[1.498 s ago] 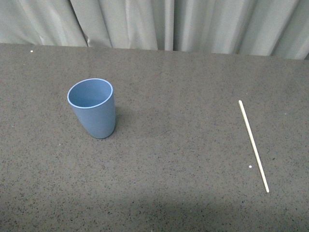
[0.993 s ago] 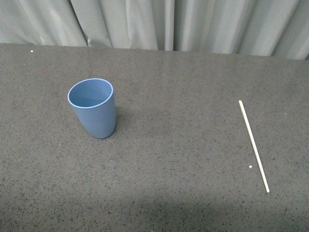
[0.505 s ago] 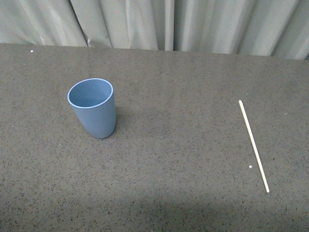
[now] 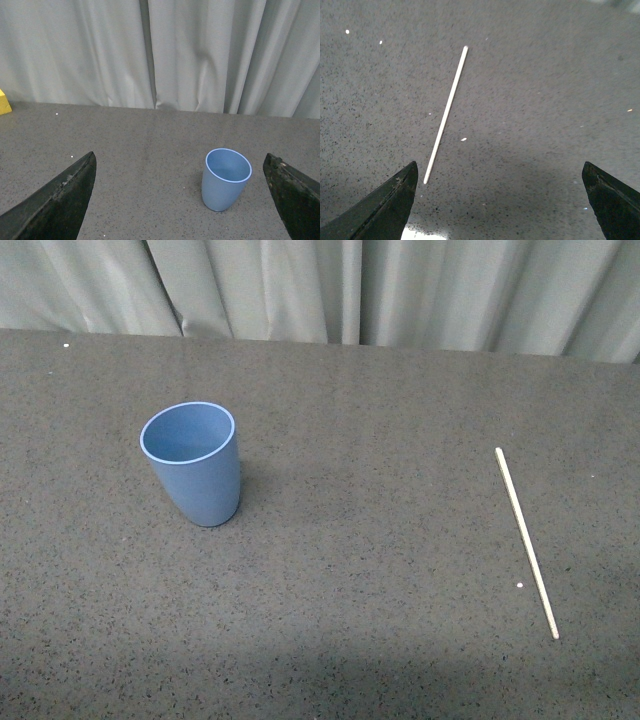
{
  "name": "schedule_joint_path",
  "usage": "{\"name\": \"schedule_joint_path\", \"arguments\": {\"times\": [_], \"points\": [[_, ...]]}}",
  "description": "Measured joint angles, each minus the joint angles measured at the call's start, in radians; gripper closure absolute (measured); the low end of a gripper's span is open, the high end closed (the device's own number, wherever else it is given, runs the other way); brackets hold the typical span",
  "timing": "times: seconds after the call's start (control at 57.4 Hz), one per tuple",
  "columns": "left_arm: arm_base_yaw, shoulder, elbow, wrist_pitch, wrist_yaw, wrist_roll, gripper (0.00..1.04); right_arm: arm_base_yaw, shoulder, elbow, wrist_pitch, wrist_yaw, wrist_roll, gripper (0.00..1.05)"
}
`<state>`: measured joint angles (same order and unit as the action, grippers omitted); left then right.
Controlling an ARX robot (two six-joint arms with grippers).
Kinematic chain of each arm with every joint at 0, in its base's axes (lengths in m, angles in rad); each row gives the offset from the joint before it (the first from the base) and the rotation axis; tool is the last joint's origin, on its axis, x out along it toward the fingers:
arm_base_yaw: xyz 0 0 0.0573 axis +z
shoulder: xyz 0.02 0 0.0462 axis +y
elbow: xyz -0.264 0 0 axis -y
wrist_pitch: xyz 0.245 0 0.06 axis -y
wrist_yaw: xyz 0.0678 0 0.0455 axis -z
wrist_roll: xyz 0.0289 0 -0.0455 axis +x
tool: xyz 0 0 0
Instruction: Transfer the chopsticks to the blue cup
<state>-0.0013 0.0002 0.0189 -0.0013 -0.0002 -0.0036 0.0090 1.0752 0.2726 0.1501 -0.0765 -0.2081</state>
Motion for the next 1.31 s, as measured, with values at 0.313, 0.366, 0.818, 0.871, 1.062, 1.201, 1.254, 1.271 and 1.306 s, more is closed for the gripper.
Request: {"name": "schedule_joint_path", "arguments": {"times": [0.313, 0.366, 0.818, 0.871, 1.062, 1.201, 1.254, 1.271, 1.306], "points": [[0.0, 0.0, 0.0, 0.0, 0.0, 0.0, 0.07, 0.061, 0.562, 0.362, -0.082, 0.015, 0.13, 0.09], [0.0, 0.0, 0.0, 0.0, 0.0, 0.0, 0.07, 0.074, 0.634, 0.428, -0.108, 0.013, 0.161, 0.09], [0.0, 0.0, 0.0, 0.0, 0.0, 0.0, 0.07, 0.145, 1.007, 0.8, -0.363, 0.027, 0.291, 0.09], [0.0, 0.0, 0.0, 0.0, 0.0, 0.0, 0.07, 0.148, 1.023, 0.813, -0.369, 0.029, 0.294, 0.09], [0.0, 0.0, 0.0, 0.0, 0.0, 0.0, 0.07, 0.156, 1.073, 0.847, -0.378, 0.028, 0.303, 0.15], [0.0, 0.0, 0.0, 0.0, 0.0, 0.0, 0.07, 0.158, 1.104, 0.867, -0.39, 0.036, 0.316, 0.38], [0.0, 0.0, 0.0, 0.0, 0.0, 0.0, 0.07, 0.158, 1.108, 0.874, -0.395, 0.043, 0.319, 0.46], [0.0, 0.0, 0.0, 0.0, 0.0, 0.0, 0.07, 0.158, 1.109, 0.876, -0.396, 0.045, 0.321, 0.47], [0.0, 0.0, 0.0, 0.0, 0.0, 0.0, 0.07, 0.158, 1.111, 0.88, -0.399, 0.048, 0.323, 0.53]]}}
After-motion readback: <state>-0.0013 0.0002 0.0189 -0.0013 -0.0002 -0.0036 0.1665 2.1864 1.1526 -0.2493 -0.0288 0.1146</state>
